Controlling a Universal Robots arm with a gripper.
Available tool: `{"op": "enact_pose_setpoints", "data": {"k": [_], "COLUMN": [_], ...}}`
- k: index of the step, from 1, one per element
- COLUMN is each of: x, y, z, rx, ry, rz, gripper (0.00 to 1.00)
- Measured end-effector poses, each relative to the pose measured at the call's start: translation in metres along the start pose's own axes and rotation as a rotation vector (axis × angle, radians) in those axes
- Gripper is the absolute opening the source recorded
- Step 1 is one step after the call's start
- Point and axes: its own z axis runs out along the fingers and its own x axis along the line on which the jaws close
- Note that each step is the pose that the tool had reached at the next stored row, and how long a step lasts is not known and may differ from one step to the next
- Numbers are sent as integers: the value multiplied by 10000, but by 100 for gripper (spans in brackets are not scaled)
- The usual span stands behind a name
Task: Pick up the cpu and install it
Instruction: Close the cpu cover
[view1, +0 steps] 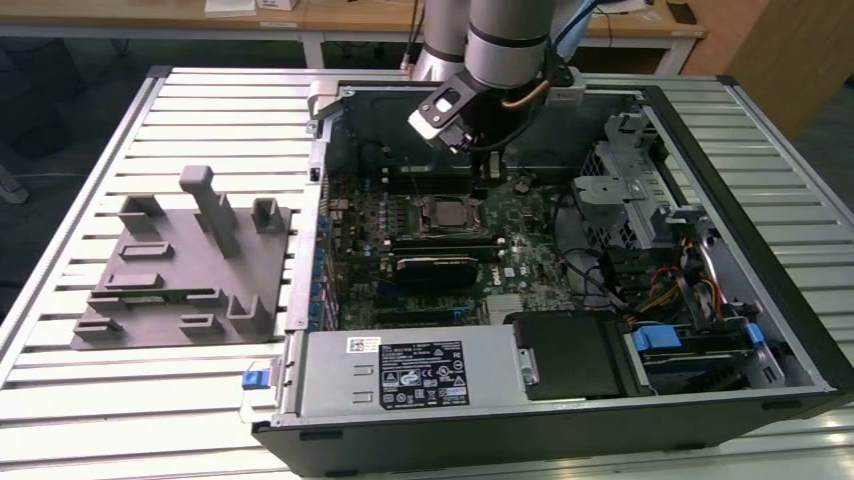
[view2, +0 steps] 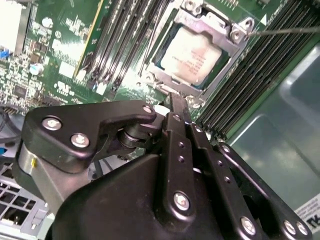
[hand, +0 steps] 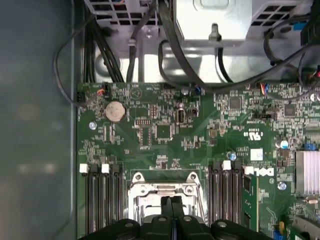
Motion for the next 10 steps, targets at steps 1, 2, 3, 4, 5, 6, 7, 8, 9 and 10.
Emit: {"op": "enact_pose_setpoints", "data": {"k": [1, 2, 3, 4, 5, 6, 7, 8, 9, 10], "x": [-3, -6, -9, -12, -14, -16, -17, -17, -18, -18], "y": [-17, -35, -54, -75, -94, -115, -135, -153, -169, -186], "z": [8, 15, 22, 29, 35, 41, 47, 53, 59, 65], "rx": [0, 0, 1, 0, 0, 0, 0, 0, -1, 0], "ry": [0, -1, -1, -1, 1, 0, 0, 1, 1, 1], "rz": [0, 0, 0, 0, 0, 0, 1, 0, 0, 1], "gripper": [11, 11, 11, 11, 11, 11, 11, 11, 11, 11]}}
